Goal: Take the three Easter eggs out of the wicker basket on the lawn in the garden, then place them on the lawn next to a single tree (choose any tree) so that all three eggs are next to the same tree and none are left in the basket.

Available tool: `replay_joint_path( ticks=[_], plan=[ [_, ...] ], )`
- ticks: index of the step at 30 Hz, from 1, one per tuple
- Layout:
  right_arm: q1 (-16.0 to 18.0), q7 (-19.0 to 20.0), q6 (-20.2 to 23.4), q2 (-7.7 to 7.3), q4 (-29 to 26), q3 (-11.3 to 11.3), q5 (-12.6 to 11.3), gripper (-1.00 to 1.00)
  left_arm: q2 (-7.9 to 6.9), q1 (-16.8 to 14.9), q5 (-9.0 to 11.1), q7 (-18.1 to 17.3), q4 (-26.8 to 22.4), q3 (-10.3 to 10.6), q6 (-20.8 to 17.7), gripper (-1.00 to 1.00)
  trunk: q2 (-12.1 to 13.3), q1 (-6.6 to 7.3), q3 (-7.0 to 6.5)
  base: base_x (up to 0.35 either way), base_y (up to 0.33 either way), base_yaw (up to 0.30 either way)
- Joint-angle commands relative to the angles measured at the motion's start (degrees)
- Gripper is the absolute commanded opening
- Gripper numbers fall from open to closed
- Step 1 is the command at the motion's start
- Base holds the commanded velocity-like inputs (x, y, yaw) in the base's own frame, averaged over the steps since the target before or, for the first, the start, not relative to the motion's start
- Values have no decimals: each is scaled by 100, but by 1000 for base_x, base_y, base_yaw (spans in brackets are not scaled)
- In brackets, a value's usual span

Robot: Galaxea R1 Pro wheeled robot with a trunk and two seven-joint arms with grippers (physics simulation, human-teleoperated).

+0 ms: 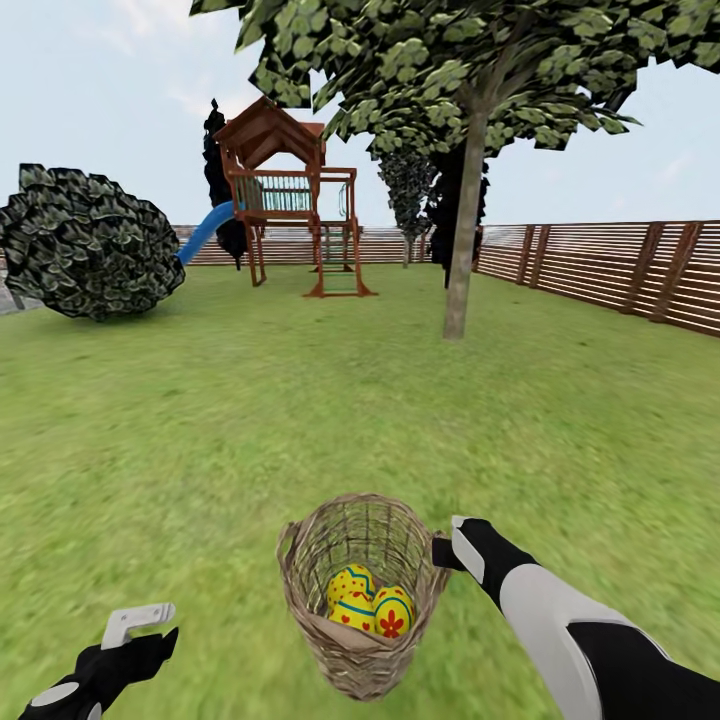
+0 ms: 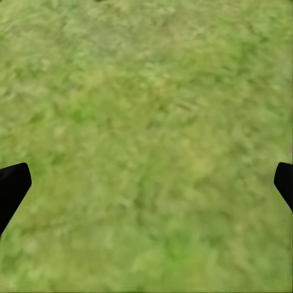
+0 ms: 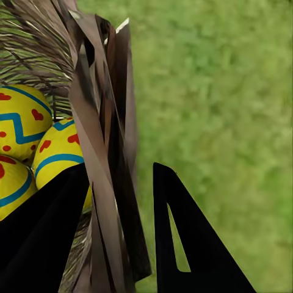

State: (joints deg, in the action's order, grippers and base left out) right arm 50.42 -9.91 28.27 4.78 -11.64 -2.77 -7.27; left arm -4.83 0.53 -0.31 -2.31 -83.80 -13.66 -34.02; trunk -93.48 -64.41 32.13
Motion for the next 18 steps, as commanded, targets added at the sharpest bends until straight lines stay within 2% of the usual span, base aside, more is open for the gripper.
replay_joint_path(
  ticks=[1,18],
  plan=[
    [3,-37,9,5,-14,-57,-98,-100,-1,0,-4,-28,-10,-5,-26,100,-3,-3,5,311,97,-40],
    [3,-37,11,5,-14,-57,-99,-100,0,0,4,-29,-8,-5,-26,100,-3,-3,5,311,97,-41]
  ],
)
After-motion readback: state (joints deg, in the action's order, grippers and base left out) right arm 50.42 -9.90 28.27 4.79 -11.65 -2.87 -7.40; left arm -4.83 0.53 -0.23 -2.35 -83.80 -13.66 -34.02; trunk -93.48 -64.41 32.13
